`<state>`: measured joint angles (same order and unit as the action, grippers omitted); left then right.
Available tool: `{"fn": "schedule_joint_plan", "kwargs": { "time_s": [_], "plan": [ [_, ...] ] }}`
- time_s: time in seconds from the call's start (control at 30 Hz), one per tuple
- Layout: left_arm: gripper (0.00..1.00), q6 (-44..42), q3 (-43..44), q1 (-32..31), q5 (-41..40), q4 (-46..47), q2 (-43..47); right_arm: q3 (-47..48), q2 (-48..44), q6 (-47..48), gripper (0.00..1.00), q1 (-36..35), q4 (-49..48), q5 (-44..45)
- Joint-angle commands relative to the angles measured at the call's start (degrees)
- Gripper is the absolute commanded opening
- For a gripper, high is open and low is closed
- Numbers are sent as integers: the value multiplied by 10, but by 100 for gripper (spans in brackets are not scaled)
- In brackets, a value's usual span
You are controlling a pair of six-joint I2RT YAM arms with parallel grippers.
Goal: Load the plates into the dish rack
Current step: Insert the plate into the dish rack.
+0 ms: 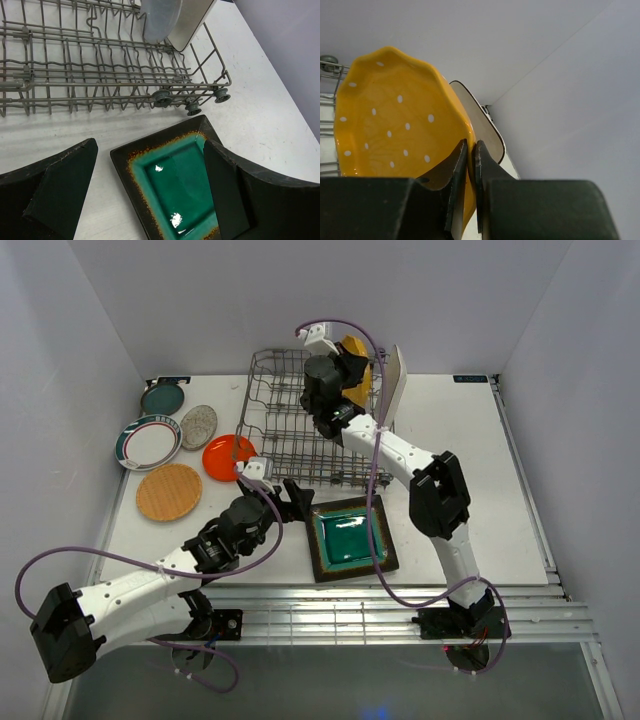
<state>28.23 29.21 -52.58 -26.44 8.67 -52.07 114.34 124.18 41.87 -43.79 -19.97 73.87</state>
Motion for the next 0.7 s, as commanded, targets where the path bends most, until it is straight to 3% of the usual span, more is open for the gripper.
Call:
{"fn": "schedule_joint_plan", "kwargs": {
  "time_s": [0.0,0.23,0.67],
  "plan": [
    [98,3,29,2,-6,-14,-7,71,-3,79,8,-3,-143,26],
    [98,4,29,3,-7,-15,-5,106,58,187,8,-2,-239,33],
    [98,5,32,3,-1,-16,-8,84,88,204,8,8,-270,39]
  ]
}}
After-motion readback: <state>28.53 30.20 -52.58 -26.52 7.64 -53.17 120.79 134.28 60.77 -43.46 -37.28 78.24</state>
